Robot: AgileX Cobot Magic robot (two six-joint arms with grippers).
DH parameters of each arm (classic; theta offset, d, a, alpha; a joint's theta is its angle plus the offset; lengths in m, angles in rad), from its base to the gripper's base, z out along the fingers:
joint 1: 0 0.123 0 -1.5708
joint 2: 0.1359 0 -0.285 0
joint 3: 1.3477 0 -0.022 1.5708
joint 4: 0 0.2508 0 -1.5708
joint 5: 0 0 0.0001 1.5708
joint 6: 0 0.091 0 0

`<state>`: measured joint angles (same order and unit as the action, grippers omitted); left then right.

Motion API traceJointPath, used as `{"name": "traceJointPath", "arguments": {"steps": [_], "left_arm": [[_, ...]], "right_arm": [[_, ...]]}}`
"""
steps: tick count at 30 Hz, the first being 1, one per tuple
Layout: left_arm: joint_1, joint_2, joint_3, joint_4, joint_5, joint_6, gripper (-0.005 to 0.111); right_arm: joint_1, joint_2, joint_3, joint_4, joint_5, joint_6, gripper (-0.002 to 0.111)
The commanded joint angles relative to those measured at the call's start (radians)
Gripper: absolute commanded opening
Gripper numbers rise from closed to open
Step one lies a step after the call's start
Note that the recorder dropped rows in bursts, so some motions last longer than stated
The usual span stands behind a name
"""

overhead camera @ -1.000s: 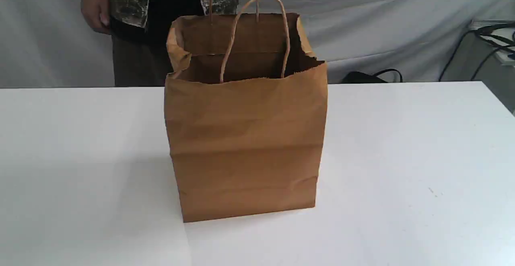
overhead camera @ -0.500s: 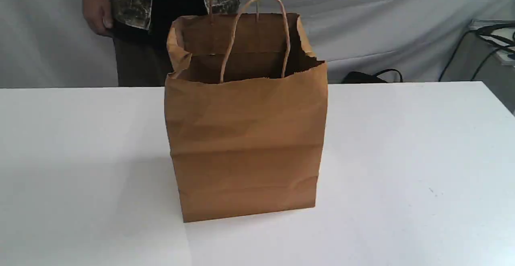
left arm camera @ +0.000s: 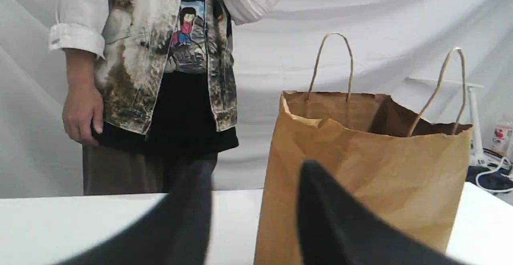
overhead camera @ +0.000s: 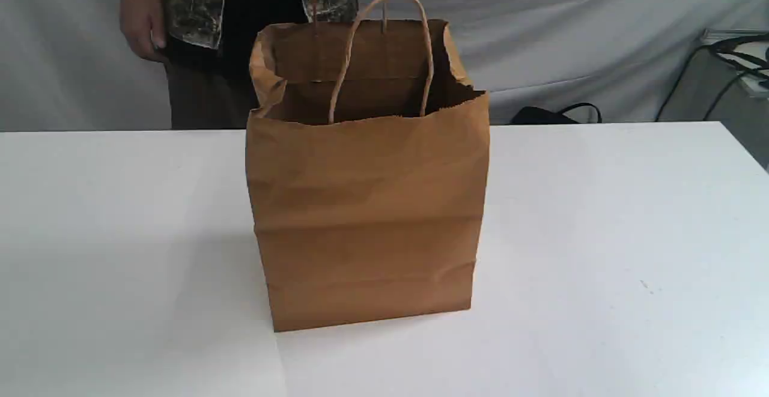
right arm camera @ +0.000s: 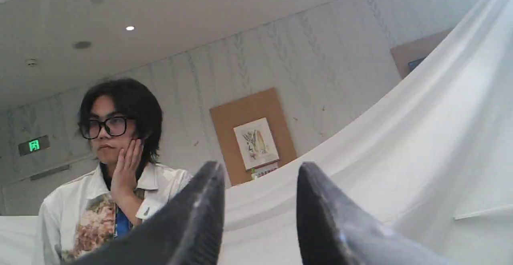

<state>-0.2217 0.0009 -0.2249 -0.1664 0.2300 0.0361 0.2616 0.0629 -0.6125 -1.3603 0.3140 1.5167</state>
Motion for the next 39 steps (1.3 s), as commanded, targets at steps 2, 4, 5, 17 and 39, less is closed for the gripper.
{"name": "traceJointPath", "arguments": {"steps": [2,4,5,17,39], "left_arm": [[0.002,-0.001,0.097,0.021,-0.162,-0.011,0.000],[0.002,-0.001,0.135,0.021,-0.197,-0.013,0.000],[0.002,-0.001,0.151,0.021,-0.199,-0.013,0.000],[0.161,-0.001,0.225,0.021,-0.240,0.025,0.000],[0.280,-0.001,0.225,0.133,0.029,-0.036,0.000]], "right_arm": [[-0.004,-0.005,0.005,0.000,0.005,0.001,0.031],[-0.004,-0.005,0.005,0.000,0.005,0.001,0.031],[-0.004,-0.005,0.005,0.000,0.005,0.001,0.031],[-0.004,-0.005,0.005,0.000,0.005,0.001,0.031],[-0.004,-0.005,0.005,0.000,0.005,0.001,0.031]]}}
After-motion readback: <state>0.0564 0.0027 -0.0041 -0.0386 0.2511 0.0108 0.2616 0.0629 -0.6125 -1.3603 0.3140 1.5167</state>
